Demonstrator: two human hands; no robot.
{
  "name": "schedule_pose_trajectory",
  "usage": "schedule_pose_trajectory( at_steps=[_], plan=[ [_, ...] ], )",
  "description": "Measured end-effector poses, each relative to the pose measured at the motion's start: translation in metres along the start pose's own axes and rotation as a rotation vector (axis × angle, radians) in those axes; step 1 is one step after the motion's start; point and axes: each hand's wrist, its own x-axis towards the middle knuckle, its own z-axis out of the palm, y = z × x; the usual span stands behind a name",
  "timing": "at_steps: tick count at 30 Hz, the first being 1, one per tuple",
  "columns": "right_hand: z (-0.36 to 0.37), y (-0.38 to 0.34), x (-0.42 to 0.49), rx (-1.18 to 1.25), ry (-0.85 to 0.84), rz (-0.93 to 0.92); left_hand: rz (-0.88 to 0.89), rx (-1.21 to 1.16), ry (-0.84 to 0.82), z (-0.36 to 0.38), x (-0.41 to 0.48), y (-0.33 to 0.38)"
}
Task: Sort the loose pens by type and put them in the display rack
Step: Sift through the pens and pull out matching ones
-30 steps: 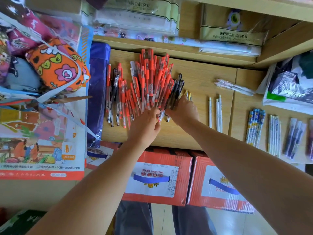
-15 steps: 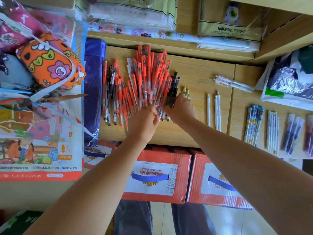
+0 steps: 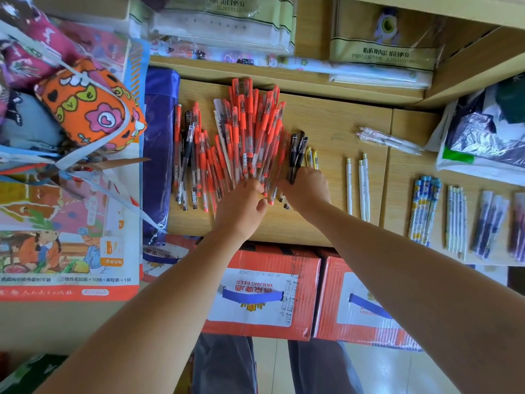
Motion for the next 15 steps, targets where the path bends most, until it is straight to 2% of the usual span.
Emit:
schedule_pose_trajectory(
  at_steps=[8, 12, 15],
  plan=[
    [0.005, 0.001, 0.000, -0.057, -0.001, -0.027, 0.004, -0.042, -0.022, -0.004, -0.003, 0.001],
    [0.004, 0.006, -0.005, 0.021, 0.014, -0.057, 0.018, -0.072, -0.028, -0.003, -0.006, 0.000],
    [-0.004, 0.013, -0.013, 0.100, 0.039, -0.085, -0.011, -0.192, -0.006, -0.001, -0.009, 0.002]
  ],
)
